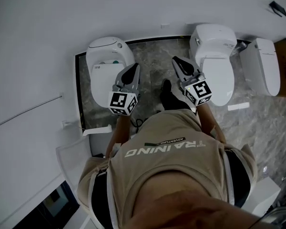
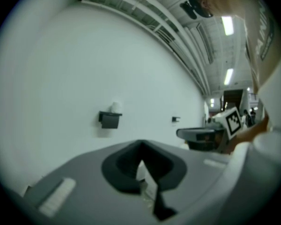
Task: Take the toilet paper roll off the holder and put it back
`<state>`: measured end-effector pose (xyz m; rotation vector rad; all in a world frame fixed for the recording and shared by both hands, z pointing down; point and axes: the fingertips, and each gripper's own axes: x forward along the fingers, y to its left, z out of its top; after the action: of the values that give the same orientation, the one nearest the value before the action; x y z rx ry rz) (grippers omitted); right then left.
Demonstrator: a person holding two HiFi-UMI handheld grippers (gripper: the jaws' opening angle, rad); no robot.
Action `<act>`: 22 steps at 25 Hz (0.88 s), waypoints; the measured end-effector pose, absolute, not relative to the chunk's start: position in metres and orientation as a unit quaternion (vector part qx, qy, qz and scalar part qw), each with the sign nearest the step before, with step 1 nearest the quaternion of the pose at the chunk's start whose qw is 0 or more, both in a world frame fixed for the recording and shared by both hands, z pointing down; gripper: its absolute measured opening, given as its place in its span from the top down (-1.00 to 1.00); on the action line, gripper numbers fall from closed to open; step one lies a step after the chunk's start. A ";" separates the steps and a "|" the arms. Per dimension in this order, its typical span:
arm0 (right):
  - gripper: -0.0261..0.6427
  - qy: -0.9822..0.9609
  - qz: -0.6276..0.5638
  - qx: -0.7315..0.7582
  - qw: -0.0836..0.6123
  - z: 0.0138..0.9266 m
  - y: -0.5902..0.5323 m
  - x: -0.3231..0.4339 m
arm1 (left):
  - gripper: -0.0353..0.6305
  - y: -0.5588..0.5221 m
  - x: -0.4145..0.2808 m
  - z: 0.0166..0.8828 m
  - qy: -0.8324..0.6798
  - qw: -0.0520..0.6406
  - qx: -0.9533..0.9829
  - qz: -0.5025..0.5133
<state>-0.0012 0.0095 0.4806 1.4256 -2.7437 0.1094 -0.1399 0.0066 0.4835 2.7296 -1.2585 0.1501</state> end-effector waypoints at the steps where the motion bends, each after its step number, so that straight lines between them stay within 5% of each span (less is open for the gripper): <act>1: 0.88 -0.888 0.034 0.459 0.022 0.482 -0.005 0.000 | 0.89 -0.006 -0.137 0.485 -0.417 0.064 0.905 0.053; 22: 0.88 -0.907 0.023 0.420 0.020 0.474 -0.219 0.023 | 0.89 -0.239 -0.091 0.443 -0.419 0.071 0.905 0.031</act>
<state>0.0233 -0.2189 0.4741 1.3027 -2.8141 0.0720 -0.0912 -0.2393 0.4428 2.7206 -1.2615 0.0940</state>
